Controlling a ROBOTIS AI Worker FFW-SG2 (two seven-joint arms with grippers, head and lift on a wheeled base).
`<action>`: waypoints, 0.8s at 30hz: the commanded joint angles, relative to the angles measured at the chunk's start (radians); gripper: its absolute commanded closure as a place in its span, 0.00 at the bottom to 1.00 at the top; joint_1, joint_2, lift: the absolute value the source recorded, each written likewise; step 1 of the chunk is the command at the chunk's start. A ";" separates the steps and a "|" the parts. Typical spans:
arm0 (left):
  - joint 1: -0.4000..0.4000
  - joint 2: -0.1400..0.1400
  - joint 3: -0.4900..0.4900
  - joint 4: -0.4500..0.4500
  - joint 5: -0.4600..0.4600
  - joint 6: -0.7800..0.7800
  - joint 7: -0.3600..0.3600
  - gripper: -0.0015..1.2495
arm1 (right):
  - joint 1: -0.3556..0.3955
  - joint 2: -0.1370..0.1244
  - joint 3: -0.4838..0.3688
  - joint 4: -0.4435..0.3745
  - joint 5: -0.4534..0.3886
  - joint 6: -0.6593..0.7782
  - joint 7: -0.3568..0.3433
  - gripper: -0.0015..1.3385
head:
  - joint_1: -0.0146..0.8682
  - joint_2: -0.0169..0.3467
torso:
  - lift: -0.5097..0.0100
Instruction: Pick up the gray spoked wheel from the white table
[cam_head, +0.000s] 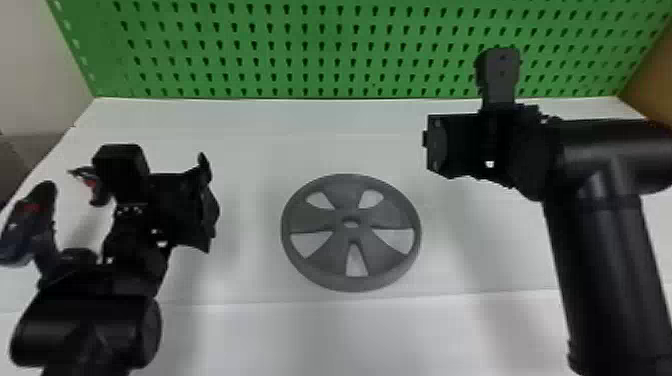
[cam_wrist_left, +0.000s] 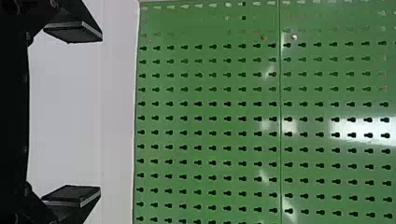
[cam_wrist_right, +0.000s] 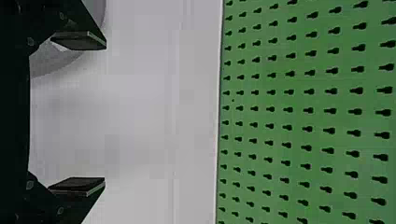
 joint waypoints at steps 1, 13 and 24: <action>-0.003 0.000 -0.003 0.001 -0.003 0.000 0.000 0.10 | -0.062 -0.006 -0.011 0.023 -0.026 0.140 -0.001 0.19 | 0.88 0.05 | 0.80; -0.010 0.000 -0.013 0.002 -0.015 0.002 0.000 0.10 | -0.157 -0.019 -0.029 0.129 -0.094 0.366 -0.001 0.19 | 0.88 0.05 | 0.80; -0.015 0.000 -0.024 0.010 -0.020 0.003 0.000 0.10 | -0.208 -0.013 0.009 0.219 -0.065 0.366 -0.001 0.19 | 0.88 0.05 | 0.80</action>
